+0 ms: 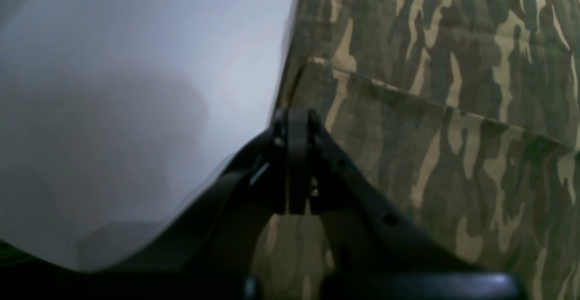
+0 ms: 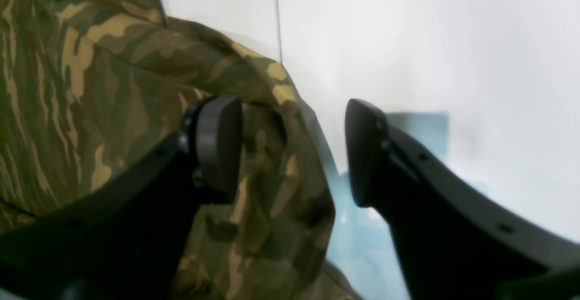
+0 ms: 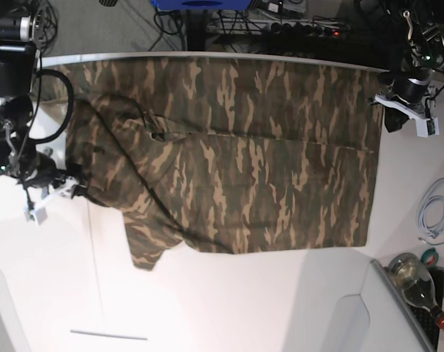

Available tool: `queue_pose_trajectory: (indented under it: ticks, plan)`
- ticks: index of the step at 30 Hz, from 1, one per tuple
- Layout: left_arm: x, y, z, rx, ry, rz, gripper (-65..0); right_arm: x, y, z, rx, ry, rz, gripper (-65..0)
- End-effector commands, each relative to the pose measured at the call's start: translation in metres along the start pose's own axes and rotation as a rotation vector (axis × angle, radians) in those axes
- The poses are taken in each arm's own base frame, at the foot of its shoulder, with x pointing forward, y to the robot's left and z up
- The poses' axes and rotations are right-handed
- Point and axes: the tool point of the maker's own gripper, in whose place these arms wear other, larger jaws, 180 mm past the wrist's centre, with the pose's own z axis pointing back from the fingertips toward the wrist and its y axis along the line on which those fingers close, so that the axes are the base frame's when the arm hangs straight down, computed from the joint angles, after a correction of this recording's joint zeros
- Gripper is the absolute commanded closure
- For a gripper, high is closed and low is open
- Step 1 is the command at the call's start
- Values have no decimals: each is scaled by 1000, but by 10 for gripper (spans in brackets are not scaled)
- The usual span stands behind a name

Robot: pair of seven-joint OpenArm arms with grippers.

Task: Layout the t-shirt on the table in an organized manner, then fold the t-shirt properly
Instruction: 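Release the shirt with the left gripper and lower it to the shirt's side edge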

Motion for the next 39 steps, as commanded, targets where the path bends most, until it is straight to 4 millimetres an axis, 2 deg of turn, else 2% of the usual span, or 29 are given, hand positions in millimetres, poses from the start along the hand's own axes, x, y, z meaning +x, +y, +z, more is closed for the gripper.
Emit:
queue_pose_trajectory:
  ticks: [1,4,8,10,14,19,23,29,33,36,39]
  plan:
    - [13,4,2,0,-41,-10,0,25,-1,6,6,-64,8,-251]
    - [15,10,4,18,-48,-4,0,24,-2,4,4,-55,-3,-120]
    - [15,24,7,54,-53,19,0,15,-7,-3,-2,-20,-34,-117]
    - [10,32,8,72,-43,35,0,15,-6,-3,1,-26,-33,-167]
    - [3,43,10,98,-32,58,0,15,-5,-4,2,-28,-33,-327]
    - [1,45,11,102,-29,61,0,17,-6,-1,-1,-34,-23,-338]
    - [2,44,10,100,-30,61,0,16,-6,-2,-1,-32,-25,-291]
    - [2,42,10,96,-29,58,0,18,-6,-2,0,-35,-25,-176]
    - [2,43,10,98,-30,59,0,18,-6,-1,-1,-32,-24,-6]
    - [2,43,10,98,-30,59,0,23,-6,1,1,-48,-27,-12]
    - [3,44,10,99,-34,58,0,31,3,9,15,-87,3,-6]
